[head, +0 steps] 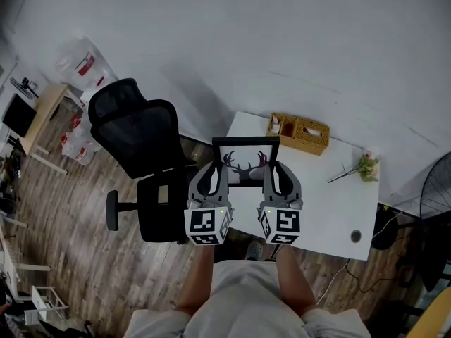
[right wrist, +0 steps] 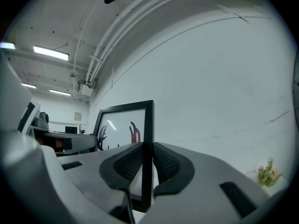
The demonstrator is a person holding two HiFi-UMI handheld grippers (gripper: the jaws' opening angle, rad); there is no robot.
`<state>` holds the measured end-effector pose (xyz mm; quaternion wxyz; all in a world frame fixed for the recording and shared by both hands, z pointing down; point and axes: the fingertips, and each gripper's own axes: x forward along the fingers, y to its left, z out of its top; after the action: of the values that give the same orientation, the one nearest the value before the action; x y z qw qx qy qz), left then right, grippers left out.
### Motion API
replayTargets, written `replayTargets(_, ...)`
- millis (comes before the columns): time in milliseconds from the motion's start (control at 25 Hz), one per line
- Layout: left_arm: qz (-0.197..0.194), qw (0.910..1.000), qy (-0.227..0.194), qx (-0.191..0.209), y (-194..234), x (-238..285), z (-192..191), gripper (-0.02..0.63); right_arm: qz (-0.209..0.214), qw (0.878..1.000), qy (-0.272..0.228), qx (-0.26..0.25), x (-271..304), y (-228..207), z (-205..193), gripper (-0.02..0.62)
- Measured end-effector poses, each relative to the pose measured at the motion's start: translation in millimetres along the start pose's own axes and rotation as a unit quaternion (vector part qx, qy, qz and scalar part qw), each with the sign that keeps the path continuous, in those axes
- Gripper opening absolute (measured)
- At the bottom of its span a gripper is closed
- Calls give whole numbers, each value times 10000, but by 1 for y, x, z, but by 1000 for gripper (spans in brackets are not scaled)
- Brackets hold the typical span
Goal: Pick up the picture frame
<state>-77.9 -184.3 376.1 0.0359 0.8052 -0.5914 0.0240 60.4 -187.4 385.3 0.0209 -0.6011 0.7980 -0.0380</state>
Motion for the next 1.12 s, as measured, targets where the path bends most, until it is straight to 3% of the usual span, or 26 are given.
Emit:
replayTargets(440, -35, 9999, 99, -133, -3, -6, -14, 91, 7, 9999, 141, -37, -4, -1, -12, 72)
replayTargets(1120, -54, 9999, -21, -129, -3, -6, -5, 89, 49, 10000, 45, -70, -4, -1, -3, 72)
